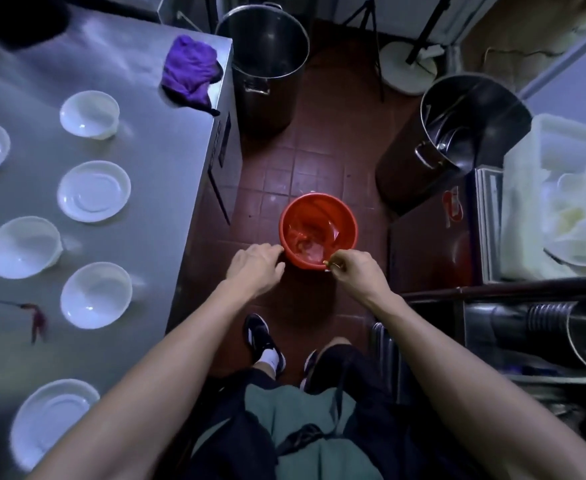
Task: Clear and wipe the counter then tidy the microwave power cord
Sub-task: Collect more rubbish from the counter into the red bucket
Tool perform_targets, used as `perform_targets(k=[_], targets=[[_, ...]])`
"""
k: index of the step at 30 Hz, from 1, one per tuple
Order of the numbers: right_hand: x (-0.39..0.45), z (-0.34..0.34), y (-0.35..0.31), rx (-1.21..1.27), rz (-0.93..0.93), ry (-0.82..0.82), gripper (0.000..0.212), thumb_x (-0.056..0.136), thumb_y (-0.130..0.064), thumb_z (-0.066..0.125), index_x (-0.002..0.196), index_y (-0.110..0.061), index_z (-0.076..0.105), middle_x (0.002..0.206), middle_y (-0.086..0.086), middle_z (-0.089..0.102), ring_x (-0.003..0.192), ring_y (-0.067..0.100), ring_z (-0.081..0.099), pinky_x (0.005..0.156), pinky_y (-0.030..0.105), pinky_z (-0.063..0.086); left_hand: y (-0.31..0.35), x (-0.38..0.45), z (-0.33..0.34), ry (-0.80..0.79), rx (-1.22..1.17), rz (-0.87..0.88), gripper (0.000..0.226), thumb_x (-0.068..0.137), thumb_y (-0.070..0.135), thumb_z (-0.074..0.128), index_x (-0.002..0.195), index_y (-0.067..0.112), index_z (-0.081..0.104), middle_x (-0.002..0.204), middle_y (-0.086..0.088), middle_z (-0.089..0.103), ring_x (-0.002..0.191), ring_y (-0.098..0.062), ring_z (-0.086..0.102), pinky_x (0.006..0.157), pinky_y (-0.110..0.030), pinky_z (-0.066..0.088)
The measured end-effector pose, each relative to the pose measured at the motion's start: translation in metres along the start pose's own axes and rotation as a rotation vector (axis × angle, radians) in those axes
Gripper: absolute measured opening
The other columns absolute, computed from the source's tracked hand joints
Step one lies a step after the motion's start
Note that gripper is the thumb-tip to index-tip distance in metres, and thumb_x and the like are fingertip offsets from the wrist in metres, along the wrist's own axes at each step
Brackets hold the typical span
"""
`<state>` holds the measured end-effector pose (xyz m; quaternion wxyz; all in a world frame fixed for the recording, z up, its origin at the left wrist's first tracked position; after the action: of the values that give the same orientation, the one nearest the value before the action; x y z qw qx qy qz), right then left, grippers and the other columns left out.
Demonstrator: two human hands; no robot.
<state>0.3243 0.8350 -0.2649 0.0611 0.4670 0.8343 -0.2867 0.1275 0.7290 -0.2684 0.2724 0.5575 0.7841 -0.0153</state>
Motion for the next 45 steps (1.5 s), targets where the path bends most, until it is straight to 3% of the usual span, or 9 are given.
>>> perform_targets(k=[13, 19, 27, 36, 45], targets=[[0.059, -0.007, 0.056, 0.104, 0.180, -0.090, 0.013, 0.089, -0.027, 0.059, 0.091, -0.022, 0.071, 0.093, 0.000, 0.073, 0.088, 0.025, 0.067, 0.070, 0.036, 0.054, 0.032, 0.074, -0.010, -0.175, 0.132, 0.066, 0.046, 0.099, 0.042, 0.045, 0.141, 0.023, 0.047, 0.137, -0.004, 0.057, 0.126, -0.026, 0.053, 0.100, -0.045, 0.045], [0.109, -0.031, 0.085, 0.189, 0.232, -0.045, 0.016, 0.090, -0.029, 0.060, 0.099, -0.023, 0.072, 0.100, 0.000, 0.074, 0.095, 0.025, 0.067, 0.077, 0.036, 0.054, 0.064, 0.125, -0.037, -0.185, 0.164, 0.076, 0.045, 0.098, 0.042, 0.045, 0.138, 0.023, 0.050, 0.134, -0.003, 0.060, 0.122, -0.027, 0.056, 0.099, -0.047, 0.047], [0.140, -0.027, 0.111, 0.256, 0.277, -0.104, 0.017, 0.091, -0.031, 0.061, 0.101, -0.024, 0.072, 0.102, 0.002, 0.074, 0.099, 0.026, 0.066, 0.083, 0.040, 0.055, 0.082, 0.174, -0.033, -0.234, 0.103, 0.080, 0.047, 0.097, 0.042, 0.045, 0.141, 0.024, 0.049, 0.137, -0.003, 0.059, 0.124, -0.028, 0.054, 0.098, -0.046, 0.048], [0.178, 0.034, 0.137, 0.327, 0.455, -0.146, 0.018, 0.090, -0.038, 0.062, 0.099, -0.026, 0.072, 0.097, -0.003, 0.074, 0.094, 0.023, 0.067, 0.082, 0.041, 0.055, 0.037, 0.237, 0.026, -0.428, -0.017, 0.047, 0.041, 0.096, 0.039, 0.049, 0.135, 0.025, 0.054, 0.130, -0.004, 0.061, 0.120, -0.030, 0.056, 0.092, -0.044, 0.049], [0.236, 0.151, 0.172, 0.406, 0.581, -0.217, 0.014, 0.089, -0.037, 0.065, 0.091, -0.025, 0.073, 0.088, -0.002, 0.074, 0.088, 0.021, 0.067, 0.080, 0.033, 0.053, -0.002, 0.326, 0.114, -0.473, -0.081, 0.007, 0.042, 0.095, 0.040, 0.050, 0.135, 0.028, 0.055, 0.132, -0.002, 0.062, 0.122, -0.030, 0.056, 0.095, -0.045, 0.050]])
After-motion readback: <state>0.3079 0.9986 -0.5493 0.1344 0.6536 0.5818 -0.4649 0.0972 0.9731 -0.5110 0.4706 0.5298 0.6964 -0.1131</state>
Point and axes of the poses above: each hand's wrist, its own x-axis towards the middle knuckle, its own z-axis out of the palm, y = z × x, the point moved 3 cm from there along x, towards the middle knuckle
